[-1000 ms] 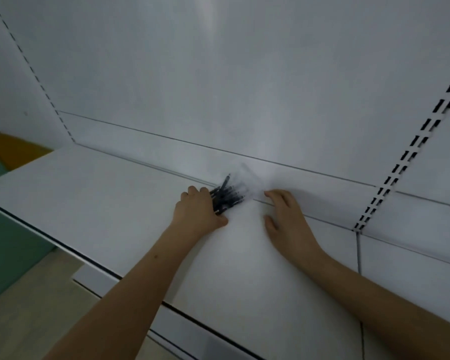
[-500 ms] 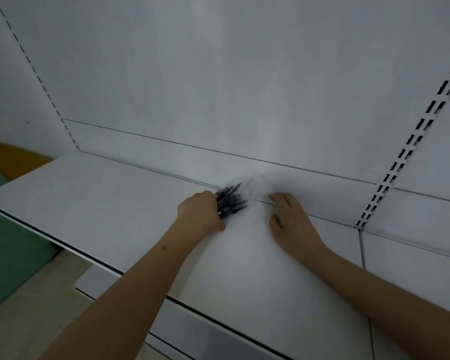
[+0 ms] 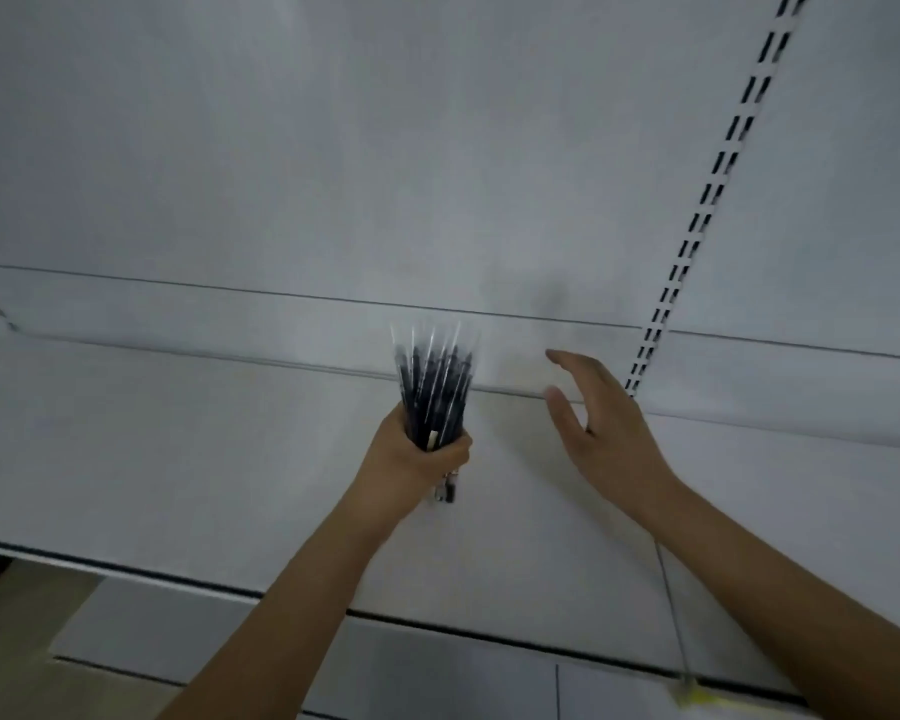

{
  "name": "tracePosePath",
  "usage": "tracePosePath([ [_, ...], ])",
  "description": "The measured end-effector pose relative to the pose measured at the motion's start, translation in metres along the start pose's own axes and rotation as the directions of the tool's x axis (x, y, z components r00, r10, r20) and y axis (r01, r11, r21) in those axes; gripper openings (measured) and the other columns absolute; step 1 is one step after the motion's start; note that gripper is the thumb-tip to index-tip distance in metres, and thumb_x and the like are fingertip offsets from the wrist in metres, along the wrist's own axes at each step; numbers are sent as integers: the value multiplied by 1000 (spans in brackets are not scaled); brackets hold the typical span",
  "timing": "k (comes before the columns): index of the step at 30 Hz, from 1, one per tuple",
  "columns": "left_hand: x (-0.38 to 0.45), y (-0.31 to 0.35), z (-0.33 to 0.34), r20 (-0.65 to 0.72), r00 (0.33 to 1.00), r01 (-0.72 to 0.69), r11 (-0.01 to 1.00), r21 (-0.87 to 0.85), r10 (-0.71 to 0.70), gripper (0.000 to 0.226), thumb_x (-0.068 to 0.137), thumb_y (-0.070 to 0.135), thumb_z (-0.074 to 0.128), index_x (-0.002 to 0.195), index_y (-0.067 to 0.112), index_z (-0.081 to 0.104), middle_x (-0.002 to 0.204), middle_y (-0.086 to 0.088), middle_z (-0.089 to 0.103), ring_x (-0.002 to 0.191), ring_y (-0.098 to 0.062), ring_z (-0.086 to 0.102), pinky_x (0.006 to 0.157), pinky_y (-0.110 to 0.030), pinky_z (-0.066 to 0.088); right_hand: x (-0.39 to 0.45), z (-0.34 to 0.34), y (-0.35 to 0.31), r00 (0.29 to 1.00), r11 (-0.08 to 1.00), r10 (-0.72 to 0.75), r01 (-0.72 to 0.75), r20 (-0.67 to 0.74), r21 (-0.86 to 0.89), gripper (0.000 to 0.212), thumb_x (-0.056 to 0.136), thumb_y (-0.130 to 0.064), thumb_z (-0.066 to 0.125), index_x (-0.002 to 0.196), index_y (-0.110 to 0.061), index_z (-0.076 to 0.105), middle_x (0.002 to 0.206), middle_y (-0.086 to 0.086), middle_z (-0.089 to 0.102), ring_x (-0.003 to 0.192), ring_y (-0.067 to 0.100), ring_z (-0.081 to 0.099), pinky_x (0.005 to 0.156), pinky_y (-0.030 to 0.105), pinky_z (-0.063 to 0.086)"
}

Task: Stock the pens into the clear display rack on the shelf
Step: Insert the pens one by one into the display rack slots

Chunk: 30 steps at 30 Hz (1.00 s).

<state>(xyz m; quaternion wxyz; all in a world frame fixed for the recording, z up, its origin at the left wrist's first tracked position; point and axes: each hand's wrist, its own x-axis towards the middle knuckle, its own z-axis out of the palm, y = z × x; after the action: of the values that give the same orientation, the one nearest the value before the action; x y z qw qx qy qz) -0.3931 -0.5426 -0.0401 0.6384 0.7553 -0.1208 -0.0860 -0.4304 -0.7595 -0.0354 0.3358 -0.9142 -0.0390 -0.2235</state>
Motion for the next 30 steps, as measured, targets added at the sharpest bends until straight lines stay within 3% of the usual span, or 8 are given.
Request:
tracePosePath([
  [3,-7,9,37,45,999,-12,997,-74,15,12,80,2,70,82,-6,62,68,-8,63,65,-20,61,64,-36,53,-13,-45,3,997,998,60,-61,-54,-23,48,102,-44,38,146,-25,41,144,-9,46,131,5,42,110,26,34],
  [9,-34,36,141,188,978,-61,988,-143,87,19,79,10,76,89,-2,64,71,-7,66,66,-17,64,63,-25,53,-64,-162,20,955,987,136,-154,-265,-49,46,103,-45,35,146,-28,41,145,-14,44,128,3,42,111,32,38],
  [18,-99,82,364,378,915,-95,985,-142,143,20,78,15,78,90,3,66,71,-4,71,65,-14,68,58,-19,53,-217,-354,85,827,949,206,-299,-524,-99,45,103,-42,37,145,-25,44,145,-9,46,130,10,46,109,32,39],
  [21,-123,95,445,454,878,-105,985,-135,155,21,78,15,77,90,3,64,67,-3,69,61,-13,66,57,-20,52,-266,-419,114,782,931,214,-345,-585,-121,46,103,-45,36,143,-25,45,142,-6,50,127,13,50,105,35,42],
  [25,-143,110,538,528,827,-151,981,-119,191,25,80,17,76,92,3,60,68,-6,66,61,-17,64,61,-29,52,-318,-489,149,734,903,246,-410,-633,-125,48,103,-44,33,143,-21,46,136,-5,53,117,9,52,94,23,39],
  [30,-144,132,632,550,805,-182,975,-129,223,24,82,22,74,95,8,59,72,-6,65,61,-12,63,59,-22,51,-348,-543,204,696,890,287,-448,-658,-85,45,105,-40,32,142,-19,47,142,-4,51,125,7,48,103,26,40],
])
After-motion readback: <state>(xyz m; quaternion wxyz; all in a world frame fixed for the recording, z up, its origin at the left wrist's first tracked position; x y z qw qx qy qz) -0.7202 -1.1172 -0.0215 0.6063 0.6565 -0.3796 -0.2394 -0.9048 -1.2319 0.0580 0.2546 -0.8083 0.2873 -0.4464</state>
